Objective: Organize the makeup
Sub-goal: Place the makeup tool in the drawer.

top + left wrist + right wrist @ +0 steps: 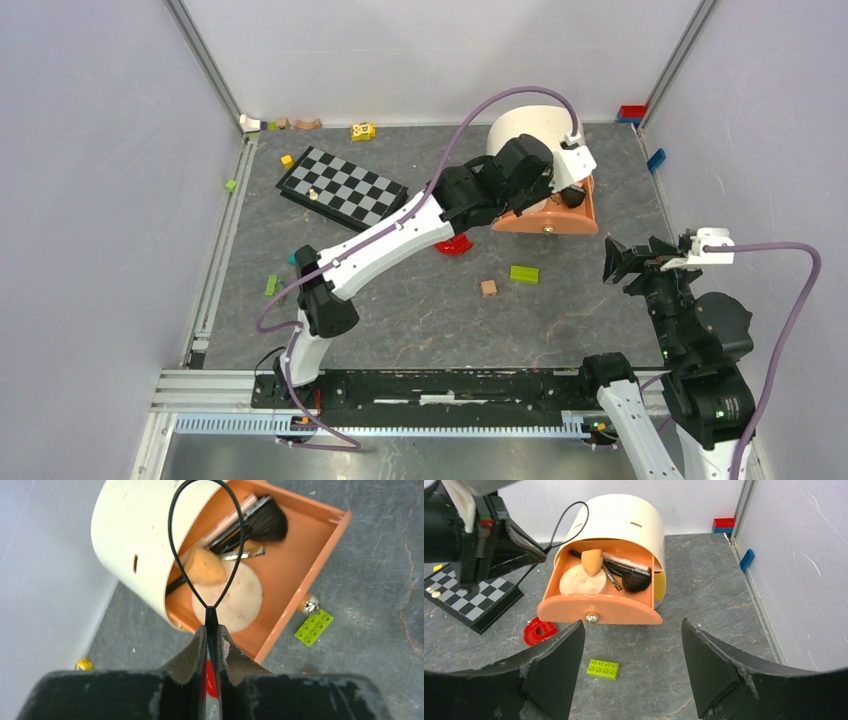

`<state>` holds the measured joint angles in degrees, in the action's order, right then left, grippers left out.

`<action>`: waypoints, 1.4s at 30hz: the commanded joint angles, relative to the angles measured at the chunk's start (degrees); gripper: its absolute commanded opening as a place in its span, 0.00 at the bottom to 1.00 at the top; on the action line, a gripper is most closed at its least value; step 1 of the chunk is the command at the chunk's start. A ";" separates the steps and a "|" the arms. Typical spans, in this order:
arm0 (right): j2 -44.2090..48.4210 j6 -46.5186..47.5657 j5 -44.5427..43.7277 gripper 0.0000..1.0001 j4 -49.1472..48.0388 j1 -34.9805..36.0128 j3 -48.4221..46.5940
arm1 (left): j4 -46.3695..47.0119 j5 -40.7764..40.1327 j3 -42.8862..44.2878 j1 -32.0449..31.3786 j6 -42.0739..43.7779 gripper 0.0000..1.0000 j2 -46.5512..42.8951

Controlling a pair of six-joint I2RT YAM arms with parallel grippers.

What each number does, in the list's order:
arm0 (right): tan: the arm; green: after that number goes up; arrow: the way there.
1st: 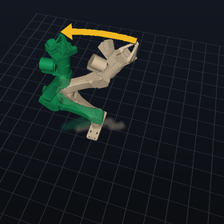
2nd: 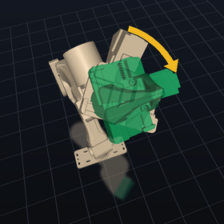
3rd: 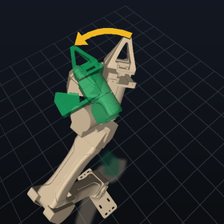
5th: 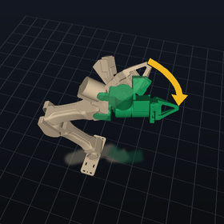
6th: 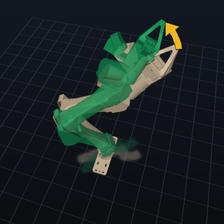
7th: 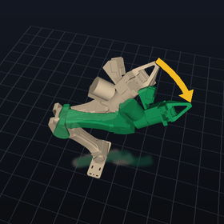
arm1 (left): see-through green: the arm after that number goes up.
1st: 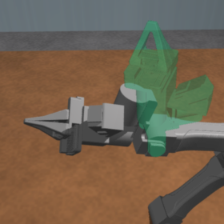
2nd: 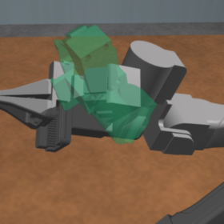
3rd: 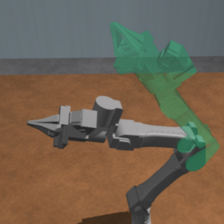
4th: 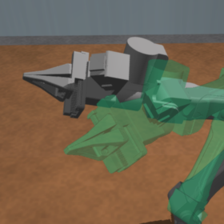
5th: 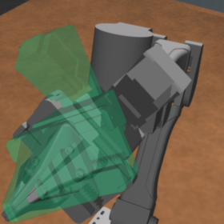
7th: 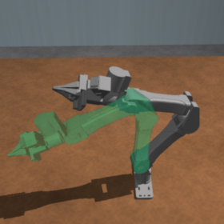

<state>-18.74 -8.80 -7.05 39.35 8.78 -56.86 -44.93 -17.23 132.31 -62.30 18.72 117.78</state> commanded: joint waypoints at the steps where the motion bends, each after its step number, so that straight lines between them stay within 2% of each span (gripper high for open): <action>1: 0.72 0.72 -1.38 0.77 1.60 0.09 -2.80 | 8.35 8.22 -0.77 0.24 10.46 0.02 1.29; 12: 1.18 0.49 -1.13 0.78 2.70 0.10 -2.17 | 13.24 7.82 2.69 0.18 11.08 0.02 7.51; 18: 0.86 0.51 -0.95 0.78 2.76 0.06 -2.29 | 15.50 4.24 2.86 0.66 12.13 0.03 9.43; 27: 1.03 0.06 -0.47 0.79 2.31 0.10 -1.19 | 14.09 1.33 1.82 1.43 12.88 0.09 9.68; 33: 0.81 0.01 -0.03 0.79 2.30 0.05 -1.06 | 13.95 0.44 0.49 1.58 12.29 0.24 9.66; 39: 0.92 -0.07 0.03 0.79 2.24 0.08 -0.56 | 13.84 1.24 -0.12 1.52 11.34 0.35 9.28; 42: 0.85 0.00 0.24 0.79 2.19 0.05 -0.58 | 13.86 1.06 -0.12 1.49 11.18 0.37 9.14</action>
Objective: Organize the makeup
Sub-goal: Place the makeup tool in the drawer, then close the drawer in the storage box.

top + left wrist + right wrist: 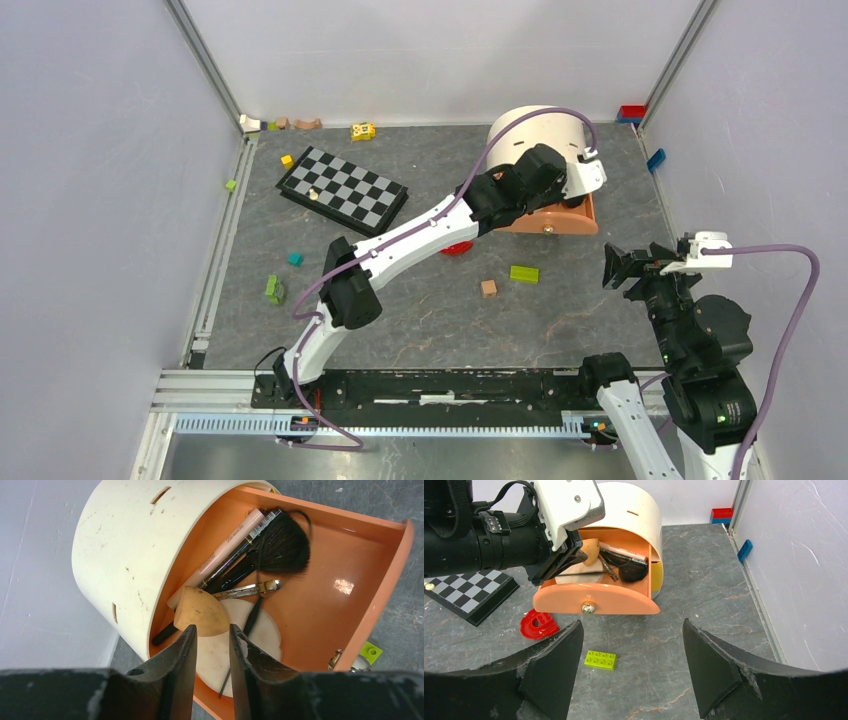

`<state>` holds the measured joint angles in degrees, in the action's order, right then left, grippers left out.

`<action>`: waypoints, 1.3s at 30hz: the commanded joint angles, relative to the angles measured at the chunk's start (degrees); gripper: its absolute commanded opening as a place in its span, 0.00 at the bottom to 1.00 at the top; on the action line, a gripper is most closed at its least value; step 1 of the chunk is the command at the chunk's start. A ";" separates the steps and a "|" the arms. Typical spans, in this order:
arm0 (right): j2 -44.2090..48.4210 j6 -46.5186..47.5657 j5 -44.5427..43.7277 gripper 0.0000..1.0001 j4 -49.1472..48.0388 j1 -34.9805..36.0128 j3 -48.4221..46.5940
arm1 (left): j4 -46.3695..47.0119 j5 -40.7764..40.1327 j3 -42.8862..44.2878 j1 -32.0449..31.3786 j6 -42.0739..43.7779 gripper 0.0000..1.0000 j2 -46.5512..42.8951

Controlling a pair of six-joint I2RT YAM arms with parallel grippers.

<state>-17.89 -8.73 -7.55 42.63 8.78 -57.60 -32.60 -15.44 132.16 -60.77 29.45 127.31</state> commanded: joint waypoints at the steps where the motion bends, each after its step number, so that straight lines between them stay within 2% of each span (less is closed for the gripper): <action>1: 0.04 0.02 0.69 0.79 -1.10 0.10 0.12 | 1.50 -0.86 0.03 0.02 0.39 0.38 -0.47; 14: -0.42 -2.23 0.33 0.79 -1.33 0.10 2.32 | 1.48 -0.24 0.37 -0.48 -3.63 0.49 -7.24; 21: -2.18 -4.00 1.59 0.80 -0.78 0.05 3.78 | -1.88 -2.65 -0.74 -0.82 -12.84 0.52 -15.00; 25: -3.49 -5.12 3.51 0.80 -0.78 0.10 4.47 | -3.25 -8.22 -7.04 -0.61 -19.92 0.58 -20.70; 28: -4.06 -5.60 4.58 0.80 -0.96 0.08 5.10 | -6.47 -9.62 -12.14 -0.10 -25.36 0.58 -24.55; 35: -5.60 -5.97 6.59 0.81 -0.87 0.09 7.64 | -9.22 -10.75 -30.24 3.66 -38.42 0.60 -35.69; 39: -6.71 -6.20 7.38 0.81 0.06 0.10 8.61 | -8.83 -8.99 -42.37 8.53 -45.29 0.63 -43.62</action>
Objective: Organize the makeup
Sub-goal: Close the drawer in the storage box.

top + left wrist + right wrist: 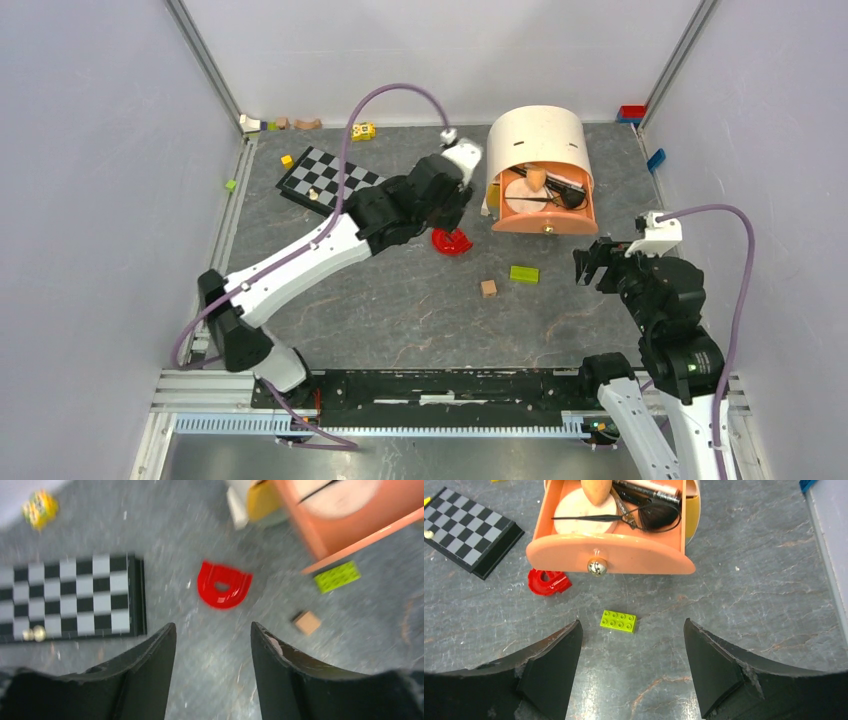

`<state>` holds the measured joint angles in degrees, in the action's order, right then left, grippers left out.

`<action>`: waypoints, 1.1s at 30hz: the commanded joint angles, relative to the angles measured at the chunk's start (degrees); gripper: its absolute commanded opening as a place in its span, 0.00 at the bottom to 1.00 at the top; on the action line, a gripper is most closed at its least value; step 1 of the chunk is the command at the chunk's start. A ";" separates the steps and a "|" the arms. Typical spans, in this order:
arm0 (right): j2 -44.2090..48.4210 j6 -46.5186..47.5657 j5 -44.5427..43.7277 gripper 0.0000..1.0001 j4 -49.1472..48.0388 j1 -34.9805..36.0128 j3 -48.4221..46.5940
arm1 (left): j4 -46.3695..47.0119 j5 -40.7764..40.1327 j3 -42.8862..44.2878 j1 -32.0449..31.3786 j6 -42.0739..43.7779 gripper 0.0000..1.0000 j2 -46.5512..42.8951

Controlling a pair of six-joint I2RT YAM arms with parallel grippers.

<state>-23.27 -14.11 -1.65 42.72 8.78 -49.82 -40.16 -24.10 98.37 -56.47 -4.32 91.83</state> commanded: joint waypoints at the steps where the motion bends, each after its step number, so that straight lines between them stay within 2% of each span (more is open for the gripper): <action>1: -1.45 -0.94 1.47 0.81 0.06 0.10 1.23 | -0.88 0.49 -11.22 5.93 -13.01 0.65 -10.35; 3: -1.39 -1.33 3.42 0.81 -0.01 0.10 2.27 | -0.61 1.22 -16.55 9.27 -15.27 0.70 -13.44; 10: -2.35 -2.76 5.29 0.81 -1.83 0.10 6.53 | -0.61 5.91 -28.49 20.92 -19.13 0.75 -21.02; 14: -3.41 -2.40 6.41 0.81 -2.75 0.10 9.04 | 2.75 14.94 -34.19 29.56 -20.33 0.80 -22.74; 16: -3.84 -2.00 6.01 0.81 -2.64 0.06 9.73 | 4.06 17.82 -35.70 31.94 -20.38 0.80 -22.66; 25: -7.12 -0.14 5.32 0.82 -1.28 0.10 7.64 | 6.15 17.08 -37.95 33.88 -17.10 0.82 -23.74; 33: -7.04 -0.13 4.89 0.82 -3.15 0.10 7.77 | 6.06 9.83 -40.04 33.83 -14.61 0.83 -28.50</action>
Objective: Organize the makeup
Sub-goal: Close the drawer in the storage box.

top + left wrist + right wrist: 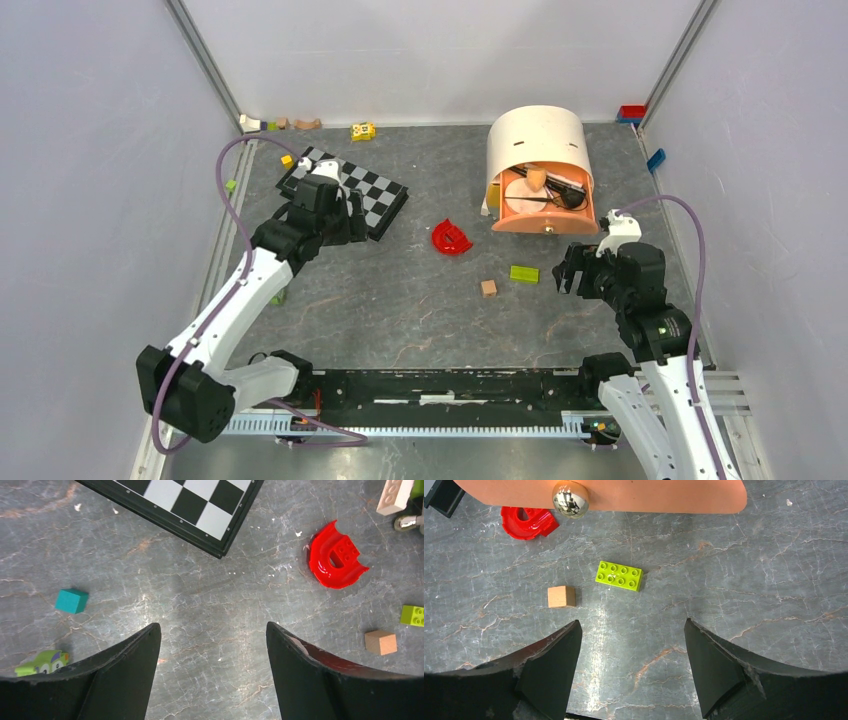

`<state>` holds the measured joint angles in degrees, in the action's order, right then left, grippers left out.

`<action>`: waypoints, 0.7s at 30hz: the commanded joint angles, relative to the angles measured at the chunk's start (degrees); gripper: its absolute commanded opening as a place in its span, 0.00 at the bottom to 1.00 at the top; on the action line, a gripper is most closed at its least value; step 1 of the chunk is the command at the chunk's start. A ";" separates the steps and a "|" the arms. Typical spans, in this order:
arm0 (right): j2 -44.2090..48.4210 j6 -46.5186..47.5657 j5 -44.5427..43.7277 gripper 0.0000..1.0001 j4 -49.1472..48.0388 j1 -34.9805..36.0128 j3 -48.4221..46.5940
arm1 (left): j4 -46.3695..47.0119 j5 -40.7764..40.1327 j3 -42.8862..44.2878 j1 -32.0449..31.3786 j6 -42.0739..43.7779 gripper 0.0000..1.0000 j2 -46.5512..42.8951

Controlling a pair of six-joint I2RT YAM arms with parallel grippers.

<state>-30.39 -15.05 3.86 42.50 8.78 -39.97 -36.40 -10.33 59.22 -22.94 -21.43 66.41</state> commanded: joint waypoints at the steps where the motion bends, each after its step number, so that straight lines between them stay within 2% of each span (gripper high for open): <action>1: -0.14 0.80 -0.53 0.82 -3.44 0.06 -2.05 | 2.35 -4.63 -1.15 0.39 2.93 0.83 -3.34; 6: -0.93 0.65 1.31 0.82 -7.08 0.10 -0.60 | 2.29 -8.32 -2.56 0.29 3.98 0.85 -5.47; 17: -2.73 -2.23 2.31 0.82 -11.22 0.02 1.21 | 1.46 -7.01 -1.22 0.32 4.19 0.87 -4.29; 21: -2.66 -4.67 1.60 0.82 -14.25 0.05 3.67 | -1.76 -6.90 1.01 0.27 2.70 0.88 -2.89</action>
<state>-33.15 -16.86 5.58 33.01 8.78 -38.39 -36.40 -16.51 56.82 -22.94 -19.59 62.52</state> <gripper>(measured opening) 0.819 0.873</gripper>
